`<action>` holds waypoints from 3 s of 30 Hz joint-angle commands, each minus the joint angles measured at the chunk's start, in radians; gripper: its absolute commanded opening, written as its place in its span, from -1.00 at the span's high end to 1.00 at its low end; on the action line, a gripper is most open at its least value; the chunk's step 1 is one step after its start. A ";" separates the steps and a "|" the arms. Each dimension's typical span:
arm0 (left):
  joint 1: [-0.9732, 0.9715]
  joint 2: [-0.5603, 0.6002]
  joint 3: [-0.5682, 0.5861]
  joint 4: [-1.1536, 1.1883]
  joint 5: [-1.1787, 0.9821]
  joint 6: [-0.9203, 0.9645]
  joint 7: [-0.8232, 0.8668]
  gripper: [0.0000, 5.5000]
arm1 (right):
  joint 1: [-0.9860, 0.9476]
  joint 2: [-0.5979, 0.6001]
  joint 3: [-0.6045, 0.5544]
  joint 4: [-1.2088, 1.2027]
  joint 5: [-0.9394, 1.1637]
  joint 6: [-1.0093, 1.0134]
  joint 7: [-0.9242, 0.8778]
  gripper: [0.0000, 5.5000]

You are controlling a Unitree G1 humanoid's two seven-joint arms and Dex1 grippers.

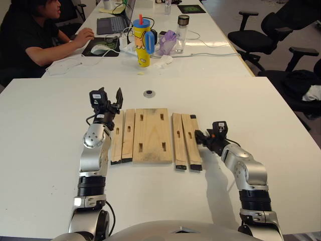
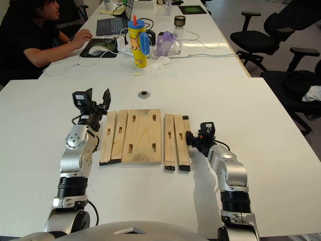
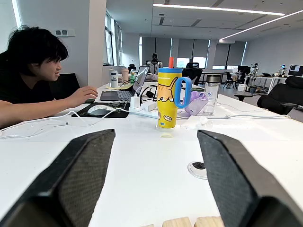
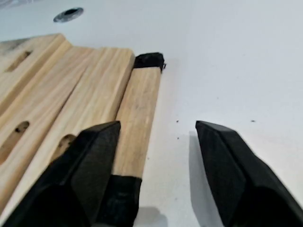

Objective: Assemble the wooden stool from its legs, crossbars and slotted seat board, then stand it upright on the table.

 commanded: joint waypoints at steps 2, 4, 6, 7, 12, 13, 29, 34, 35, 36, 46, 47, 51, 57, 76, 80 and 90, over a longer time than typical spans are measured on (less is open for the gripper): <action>0.008 0.003 -0.002 0.005 -0.001 0.008 0.000 -0.18 | 0.015 -0.066 0.085 0.016 -0.045 0.051 0.035 -0.07; 0.010 0.002 -0.001 0.005 -0.001 0.010 0.000 -0.18 | 0.019 -0.084 0.098 0.023 -0.071 0.060 0.015 -0.07; 0.011 0.002 -0.001 0.003 -0.001 0.012 0.001 -0.18 | 0.018 -0.091 0.087 0.028 -0.090 0.056 -0.009 -0.07; 0.010 0.002 -0.002 0.004 0.000 0.012 0.001 -0.18 | 0.015 -0.094 0.073 0.031 -0.093 0.049 -0.020 -0.07; 0.013 -0.003 -0.007 0.003 0.002 0.015 0.003 -0.18 | -0.021 -0.059 0.010 0.011 -0.035 0.042 -0.018 -0.07; 0.013 -0.003 -0.008 0.004 0.002 0.015 0.002 -0.18 | -0.025 -0.050 0.005 0.002 -0.027 0.052 -0.019 -0.07; 0.009 -0.019 -0.020 0.017 0.002 0.009 0.008 -0.18 | -0.096 0.021 0.021 0.090 -0.059 0.131 -0.121 -0.07; 0.007 -0.021 -0.020 0.025 0.001 0.009 0.007 -0.17 | -0.086 0.028 0.066 0.114 -0.087 0.151 -0.124 -0.02; 0.005 -0.020 -0.019 0.025 0.000 0.010 0.008 -0.17 | -0.081 0.023 0.075 0.117 -0.097 0.155 -0.124 0.01; 0.004 -0.019 -0.018 0.025 0.000 0.010 0.008 -0.17 | -0.078 0.019 0.083 0.119 -0.104 0.157 -0.124 0.06; -0.054 -0.018 0.003 0.078 -0.128 0.085 -0.105 -0.17 | -0.115 0.075 -0.056 0.158 -0.070 -0.101 -0.166 0.53; -0.067 -0.020 0.003 0.078 -0.165 0.117 -0.139 -0.17 | -0.126 0.078 -0.053 0.138 -0.071 -0.178 -0.152 0.53; -0.111 -0.021 -0.002 0.041 -0.340 0.299 -0.267 -0.17 | -0.148 0.103 -0.016 0.065 -0.037 -0.374 -0.053 0.53; -0.190 -0.040 0.093 -0.014 -0.679 0.608 -0.307 -0.17 | -0.113 0.097 0.102 -0.015 -0.020 -0.498 0.114 0.53; -0.258 -0.060 0.179 0.018 -0.965 0.800 -0.221 -0.17 | -0.068 0.075 0.217 -0.062 -0.063 -0.689 0.224 0.53; -0.261 -0.063 0.180 0.024 -0.973 0.802 -0.215 -0.09 | -0.060 0.072 0.225 -0.070 -0.061 -0.693 0.234 0.53; -0.256 -0.031 0.156 0.023 -0.954 0.804 -0.239 0.39 | -0.048 0.064 0.237 -0.081 -0.066 -0.692 0.241 0.53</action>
